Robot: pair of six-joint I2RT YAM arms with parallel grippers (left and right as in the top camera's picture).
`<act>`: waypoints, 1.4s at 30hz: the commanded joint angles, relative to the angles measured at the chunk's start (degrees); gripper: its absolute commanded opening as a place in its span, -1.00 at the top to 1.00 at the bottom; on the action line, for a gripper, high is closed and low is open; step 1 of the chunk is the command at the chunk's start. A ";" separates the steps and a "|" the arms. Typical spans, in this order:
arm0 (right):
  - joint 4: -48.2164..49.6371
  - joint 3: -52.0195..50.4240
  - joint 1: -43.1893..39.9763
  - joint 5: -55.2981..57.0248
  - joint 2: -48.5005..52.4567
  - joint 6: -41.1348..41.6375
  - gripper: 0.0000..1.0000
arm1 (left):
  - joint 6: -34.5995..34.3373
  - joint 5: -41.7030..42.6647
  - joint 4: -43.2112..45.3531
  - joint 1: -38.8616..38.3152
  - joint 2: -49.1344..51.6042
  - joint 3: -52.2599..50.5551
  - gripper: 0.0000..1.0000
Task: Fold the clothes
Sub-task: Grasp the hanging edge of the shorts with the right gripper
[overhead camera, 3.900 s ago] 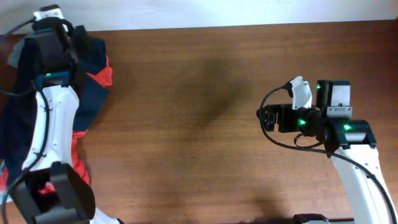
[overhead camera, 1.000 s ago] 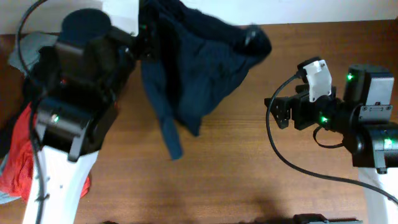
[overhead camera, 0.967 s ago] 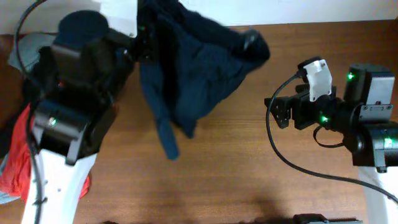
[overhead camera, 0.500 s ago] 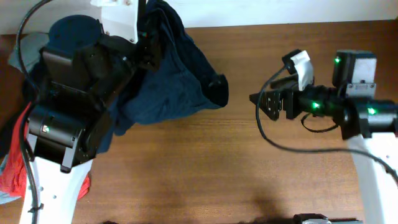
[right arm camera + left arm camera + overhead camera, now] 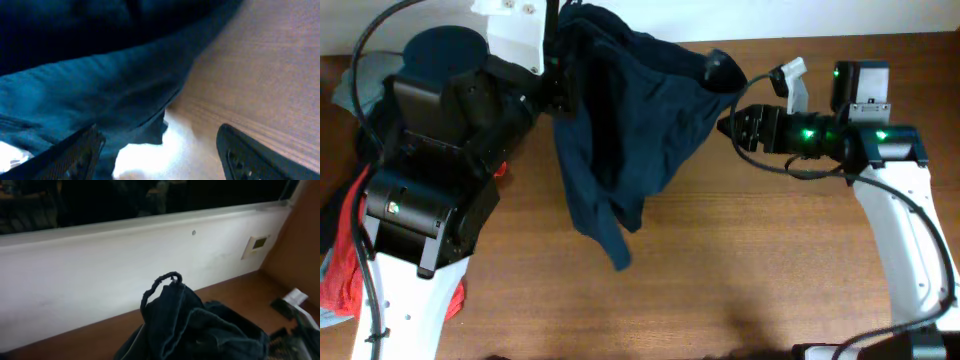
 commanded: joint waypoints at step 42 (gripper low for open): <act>2.45 0.57 5.03 6.80 11.56 12.31 0.10 | 5.79 4.35 1.38 0.09 1.90 1.07 0.99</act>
